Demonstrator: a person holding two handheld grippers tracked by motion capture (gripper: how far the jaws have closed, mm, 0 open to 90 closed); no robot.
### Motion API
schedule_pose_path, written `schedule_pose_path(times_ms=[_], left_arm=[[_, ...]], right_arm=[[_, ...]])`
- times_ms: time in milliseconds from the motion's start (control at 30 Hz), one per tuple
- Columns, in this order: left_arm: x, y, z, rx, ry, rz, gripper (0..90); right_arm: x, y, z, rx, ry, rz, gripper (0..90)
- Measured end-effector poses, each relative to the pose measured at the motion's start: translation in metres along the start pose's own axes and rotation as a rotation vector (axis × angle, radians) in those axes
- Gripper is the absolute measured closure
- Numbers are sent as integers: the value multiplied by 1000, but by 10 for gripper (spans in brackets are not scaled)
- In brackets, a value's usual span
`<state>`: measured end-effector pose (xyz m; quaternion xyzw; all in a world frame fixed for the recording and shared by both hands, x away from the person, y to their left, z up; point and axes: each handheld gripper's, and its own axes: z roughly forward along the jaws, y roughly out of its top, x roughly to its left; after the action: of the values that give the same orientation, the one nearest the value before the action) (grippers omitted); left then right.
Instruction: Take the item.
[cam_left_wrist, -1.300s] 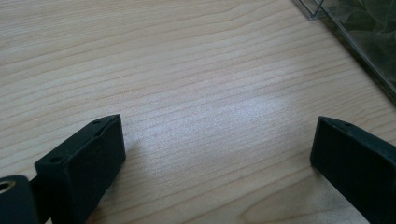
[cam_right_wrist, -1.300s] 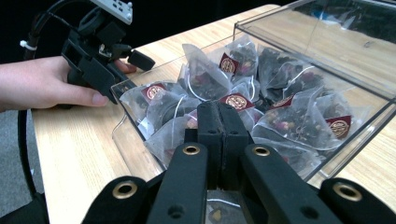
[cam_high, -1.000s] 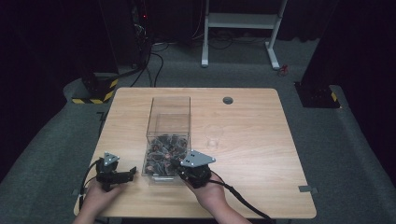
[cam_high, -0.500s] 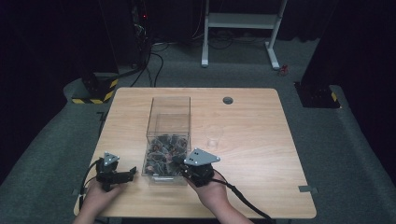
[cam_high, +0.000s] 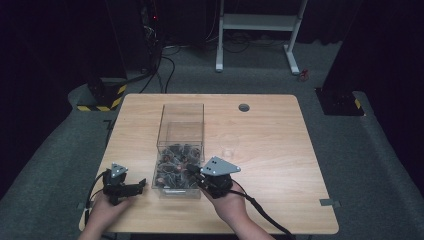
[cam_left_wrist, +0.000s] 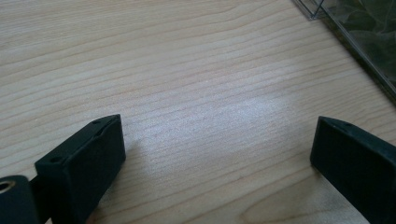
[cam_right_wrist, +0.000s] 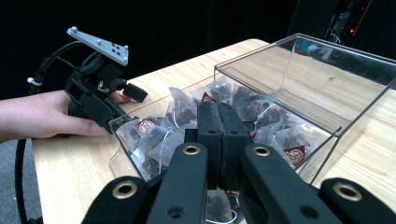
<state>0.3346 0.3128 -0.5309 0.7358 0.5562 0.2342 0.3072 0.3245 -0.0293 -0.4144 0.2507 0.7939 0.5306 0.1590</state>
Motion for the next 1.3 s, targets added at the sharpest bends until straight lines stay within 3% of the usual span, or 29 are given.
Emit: schedule_pose_path(times_ms=[700, 1300], left_arm=[[0, 0, 0, 0, 0, 0, 35], [0, 0, 0, 0, 0, -1, 34]], right_arm=[[-4, 7, -7, -27, -13, -8, 900], [-17, 2, -22, -34, -60, 7, 900]])
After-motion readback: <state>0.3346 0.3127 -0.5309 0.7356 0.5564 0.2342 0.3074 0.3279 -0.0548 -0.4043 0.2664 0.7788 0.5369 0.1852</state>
